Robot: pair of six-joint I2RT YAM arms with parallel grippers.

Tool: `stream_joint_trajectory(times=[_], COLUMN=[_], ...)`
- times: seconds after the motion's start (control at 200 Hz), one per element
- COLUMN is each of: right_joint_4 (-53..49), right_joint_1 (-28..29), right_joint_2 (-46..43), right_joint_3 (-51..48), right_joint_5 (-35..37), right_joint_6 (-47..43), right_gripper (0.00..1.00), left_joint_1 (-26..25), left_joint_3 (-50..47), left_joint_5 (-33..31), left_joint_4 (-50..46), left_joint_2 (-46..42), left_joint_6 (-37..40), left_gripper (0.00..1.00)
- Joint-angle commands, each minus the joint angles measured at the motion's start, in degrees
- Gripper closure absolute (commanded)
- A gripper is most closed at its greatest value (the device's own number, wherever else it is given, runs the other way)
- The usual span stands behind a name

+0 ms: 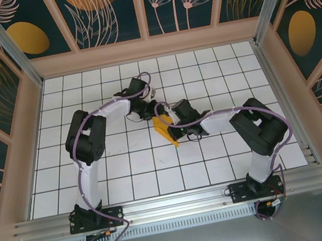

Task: Fold a paper plane with a square sheet of paper (fold left side to right side)
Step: Third fold the triangle at the center of the table.

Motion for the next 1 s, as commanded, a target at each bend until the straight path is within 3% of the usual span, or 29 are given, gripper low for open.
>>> stream_joint_trajectory(times=[0.0,0.2,0.45,0.616,0.996], right_joint_4=[-5.2,-4.8,-4.7,-4.7,-4.7], right_joint_1=[0.0,0.0,0.0,0.0,0.0], right_joint_2=[1.8,1.9,2.2,2.0,2.1], right_joint_3=[-1.1,-1.2,-1.1,-1.3,-1.4], right_joint_5=[-2.4,-2.6,-2.2,-1.7,-1.5], right_joint_6=[1.1,1.6,1.9,2.0,2.3], right_gripper=[1.0,1.0,1.0,1.0,1.0], left_joint_1=[2.3,3.3,0.9,-1.6,-1.9], left_joint_3=[2.7,-1.9,-18.6,-19.0,-19.4], left_joint_5=[-1.1,-0.2,11.9,12.0,8.1], left_joint_4=[-4.4,-4.6,10.7,11.9,11.3], left_joint_2=[0.0,-6.7,-15.3,-13.0,-8.7], left_joint_6=[2.5,4.0,-2.8,-3.8,-4.3], left_gripper=[0.67,0.71,0.75,0.75,0.78])
